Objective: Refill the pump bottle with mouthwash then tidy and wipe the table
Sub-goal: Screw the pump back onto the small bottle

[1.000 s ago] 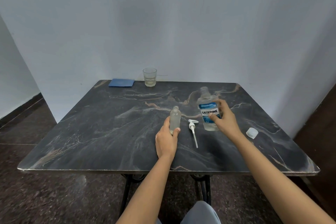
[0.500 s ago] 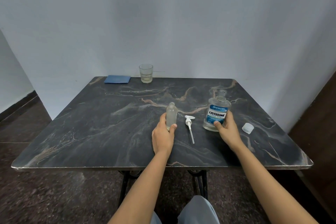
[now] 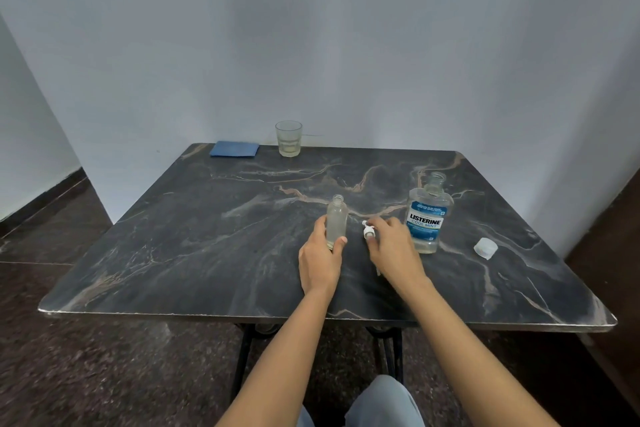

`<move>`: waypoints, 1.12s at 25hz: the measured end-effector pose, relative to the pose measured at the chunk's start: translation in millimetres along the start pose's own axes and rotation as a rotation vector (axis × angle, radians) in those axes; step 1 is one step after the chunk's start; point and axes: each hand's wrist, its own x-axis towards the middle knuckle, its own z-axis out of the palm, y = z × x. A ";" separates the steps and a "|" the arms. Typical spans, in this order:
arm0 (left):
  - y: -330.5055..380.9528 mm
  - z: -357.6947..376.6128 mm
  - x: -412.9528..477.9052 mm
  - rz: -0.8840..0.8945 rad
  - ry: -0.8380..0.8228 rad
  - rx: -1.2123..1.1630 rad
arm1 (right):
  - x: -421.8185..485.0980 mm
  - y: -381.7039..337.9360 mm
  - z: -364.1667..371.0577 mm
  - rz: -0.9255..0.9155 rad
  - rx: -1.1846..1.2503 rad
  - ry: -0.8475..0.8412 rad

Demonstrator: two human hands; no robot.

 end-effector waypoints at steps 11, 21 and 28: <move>1.6 -1.7 -1.4 0.007 0.011 -0.040 | 61.1 -16.9 -17.2 0.103 0.149 0.049; 2.4 -1.6 -1.6 -0.010 0.024 -0.065 | 68.0 -80.9 -79.0 -0.221 0.961 0.396; 1.6 0.0 -1.3 0.006 0.039 -0.050 | 65.6 -71.1 -48.5 -0.219 0.876 0.313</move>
